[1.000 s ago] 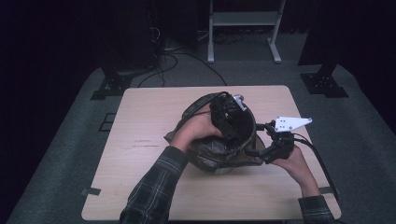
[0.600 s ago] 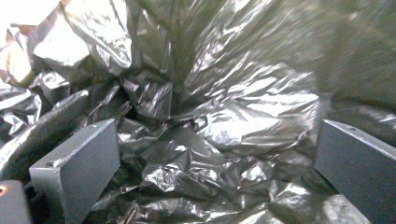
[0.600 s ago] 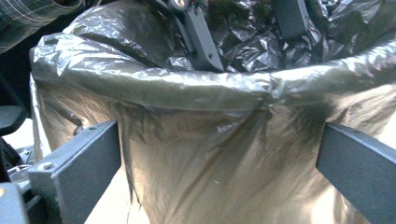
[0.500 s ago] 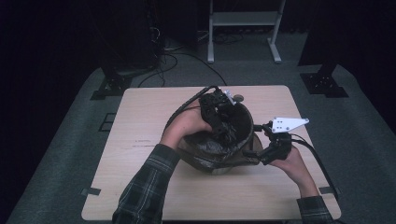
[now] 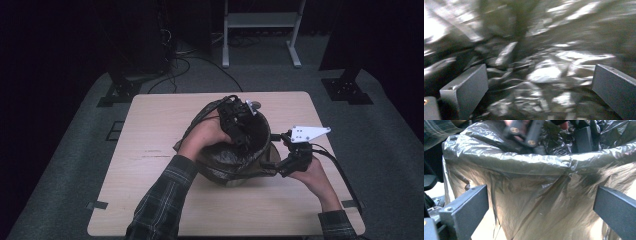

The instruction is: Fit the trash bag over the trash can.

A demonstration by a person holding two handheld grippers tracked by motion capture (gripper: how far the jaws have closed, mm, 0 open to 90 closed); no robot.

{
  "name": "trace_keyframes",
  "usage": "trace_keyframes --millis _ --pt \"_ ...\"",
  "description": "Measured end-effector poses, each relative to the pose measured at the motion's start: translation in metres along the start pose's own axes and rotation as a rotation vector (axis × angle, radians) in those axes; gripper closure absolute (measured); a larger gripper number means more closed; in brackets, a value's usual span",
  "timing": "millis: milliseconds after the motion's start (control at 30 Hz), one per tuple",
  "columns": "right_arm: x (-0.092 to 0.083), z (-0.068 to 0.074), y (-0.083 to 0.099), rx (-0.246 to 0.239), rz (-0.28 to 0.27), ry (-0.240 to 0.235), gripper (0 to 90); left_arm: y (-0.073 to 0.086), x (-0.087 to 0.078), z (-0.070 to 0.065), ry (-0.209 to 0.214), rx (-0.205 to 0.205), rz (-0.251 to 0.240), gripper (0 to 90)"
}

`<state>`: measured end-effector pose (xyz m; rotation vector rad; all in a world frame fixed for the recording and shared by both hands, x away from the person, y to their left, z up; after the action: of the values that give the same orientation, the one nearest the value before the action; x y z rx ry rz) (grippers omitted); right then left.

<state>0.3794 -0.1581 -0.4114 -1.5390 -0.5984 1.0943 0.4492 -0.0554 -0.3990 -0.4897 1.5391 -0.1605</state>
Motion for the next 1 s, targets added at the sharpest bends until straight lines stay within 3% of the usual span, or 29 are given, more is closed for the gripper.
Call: trace_keyframes --millis 300,400,567,733,867,1000 --pt "0.001 0.001 0.002 0.001 0.009 0.002 0.0 -0.001 0.014 -0.031 0.108 0.073 0.044 0.0" --pt "0.0 0.001 0.002 0.0 0.011 0.006 0.0 -0.004 0.014 -0.031 0.083 0.075 0.041 0.0" --pt "-0.006 -0.001 0.001 0.006 0.01 0.024 0.0 -0.011 -0.013 -0.015 0.005 0.038 -0.094 0.0" --pt "-0.018 -0.007 0.003 0.031 0.013 0.061 0.0 -0.007 -0.05 -0.014 -0.047 0.011 -0.263 0.0" --pt "-0.032 -0.011 0.009 0.049 0.021 0.101 0.0 0.01 -0.083 -0.022 -0.068 0.007 -0.4 0.0" --pt "-0.046 -0.013 0.028 0.06 0.063 0.146 0.0 0.042 -0.112 -0.035 -0.109 0.007 -0.506 0.0"
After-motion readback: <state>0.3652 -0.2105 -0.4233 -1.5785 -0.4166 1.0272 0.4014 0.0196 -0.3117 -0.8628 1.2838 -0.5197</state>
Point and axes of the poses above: each handheld gripper's, and its own axes: x roughly forward along the jaws, y roughly out of its underside, z roughly to its left, the point moved 9 cm from there along x, roughly forward along the jaws, and after that the axes turned 8 degrees about y, right-handed, at the moved point
